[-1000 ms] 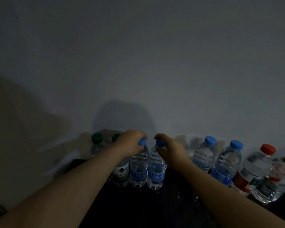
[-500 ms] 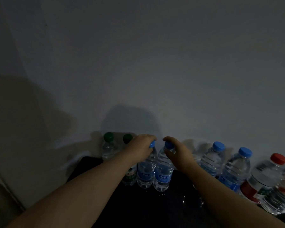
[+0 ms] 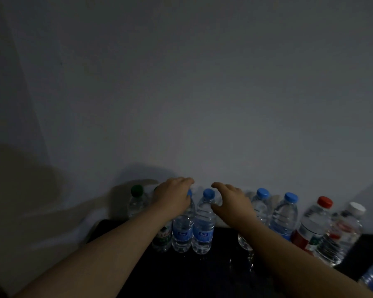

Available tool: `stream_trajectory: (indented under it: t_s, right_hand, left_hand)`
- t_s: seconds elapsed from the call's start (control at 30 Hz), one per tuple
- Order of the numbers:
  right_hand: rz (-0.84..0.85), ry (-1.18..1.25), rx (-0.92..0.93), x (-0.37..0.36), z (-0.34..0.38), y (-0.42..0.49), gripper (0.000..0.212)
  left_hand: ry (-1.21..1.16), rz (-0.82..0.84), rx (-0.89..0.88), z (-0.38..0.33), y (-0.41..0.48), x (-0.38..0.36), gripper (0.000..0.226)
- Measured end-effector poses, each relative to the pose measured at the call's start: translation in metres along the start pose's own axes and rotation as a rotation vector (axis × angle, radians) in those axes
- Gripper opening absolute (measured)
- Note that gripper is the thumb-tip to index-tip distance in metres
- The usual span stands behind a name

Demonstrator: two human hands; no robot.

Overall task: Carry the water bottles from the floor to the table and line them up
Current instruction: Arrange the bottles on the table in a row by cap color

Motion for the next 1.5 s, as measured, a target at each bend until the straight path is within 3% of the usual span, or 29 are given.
stream_trajectory:
  t_s: [0.53,0.83,1.1,1.27,1.4,1.5]
  right_hand:
    - [0.009,0.003,-0.210,0.027,-0.061,-0.083,0.041]
    - [0.058,0.013,-0.214,0.030,-0.141,-0.093,0.038]
    - [0.033,0.079,-0.156,0.036,-0.201,-0.063,0.039]
    - [-0.044,0.181,-0.102,0.033,-0.211,-0.036,0.045]
    - [-0.053,0.156,-0.076,0.025,-0.213,-0.014,0.050]
    - [0.017,0.140,-0.054,0.013,-0.212,0.001,0.050]
  left_hand:
    - [-0.004,0.123,-0.222,-0.073,-0.029,-0.027,0.036]
    - [-0.036,0.161,-0.118,-0.132,-0.009,-0.076,0.030]
    - [-0.079,0.038,-0.079,-0.161,0.031,-0.108,0.035]
    - [0.035,0.038,-0.118,-0.165,0.057,-0.120,0.041]
    - [0.048,-0.146,-0.120,-0.172,0.073,-0.115,0.046]
    - [0.059,0.015,-0.024,-0.170,0.089,-0.125,0.055]
Point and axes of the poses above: each hand's wrist, its own y-axis towards the middle knuckle, its own x-axis out of the back of the hand, z = x × y, the point moved 4 cm from there along y, towards the middle knuckle, and after that the axes turned 7 degrees about -y, right-handed, at the moved point
